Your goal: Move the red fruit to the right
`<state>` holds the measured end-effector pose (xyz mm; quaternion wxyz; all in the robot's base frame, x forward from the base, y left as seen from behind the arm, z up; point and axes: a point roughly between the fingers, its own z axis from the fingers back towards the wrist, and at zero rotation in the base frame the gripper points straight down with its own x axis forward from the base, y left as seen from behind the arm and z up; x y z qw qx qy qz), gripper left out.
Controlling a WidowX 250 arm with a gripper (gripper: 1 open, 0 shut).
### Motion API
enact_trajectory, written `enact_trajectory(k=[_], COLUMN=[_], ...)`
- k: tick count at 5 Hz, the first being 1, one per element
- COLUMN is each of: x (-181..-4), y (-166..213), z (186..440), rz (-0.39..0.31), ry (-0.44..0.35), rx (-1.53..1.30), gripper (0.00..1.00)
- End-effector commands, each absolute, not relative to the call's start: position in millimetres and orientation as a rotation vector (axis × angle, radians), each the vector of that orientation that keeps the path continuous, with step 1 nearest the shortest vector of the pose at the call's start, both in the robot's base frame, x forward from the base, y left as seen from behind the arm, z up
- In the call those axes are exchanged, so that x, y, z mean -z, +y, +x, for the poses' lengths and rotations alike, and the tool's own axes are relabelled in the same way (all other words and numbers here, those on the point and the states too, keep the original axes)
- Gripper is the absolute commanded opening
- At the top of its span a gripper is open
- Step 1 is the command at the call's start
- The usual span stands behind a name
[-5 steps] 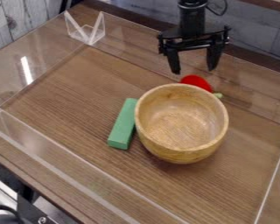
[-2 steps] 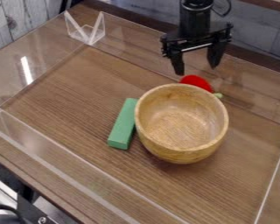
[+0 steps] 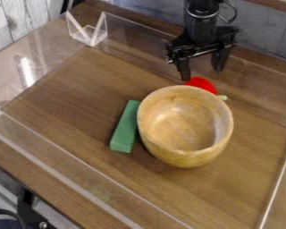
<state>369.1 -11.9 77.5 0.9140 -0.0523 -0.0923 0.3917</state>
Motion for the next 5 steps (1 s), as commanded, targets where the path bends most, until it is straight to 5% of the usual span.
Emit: enact_trajectory(k=[1,2,3,4,5], x=[-89.9,-88.2,-87.3,-83.0,-79.9], y=[-12,-24,-36,-26,-16], z=[373,373,374,376,378], rz=[-0.127,-0.124,-0.122,-0.112,-0.098], ry=[-0.235,-0.227,-0.219,-0.217,-0.215], rx=[-0.765,-0.746,-0.726,-0.786,-0.842], gripper=[1.00,1.00,0.00,1.00,1.00])
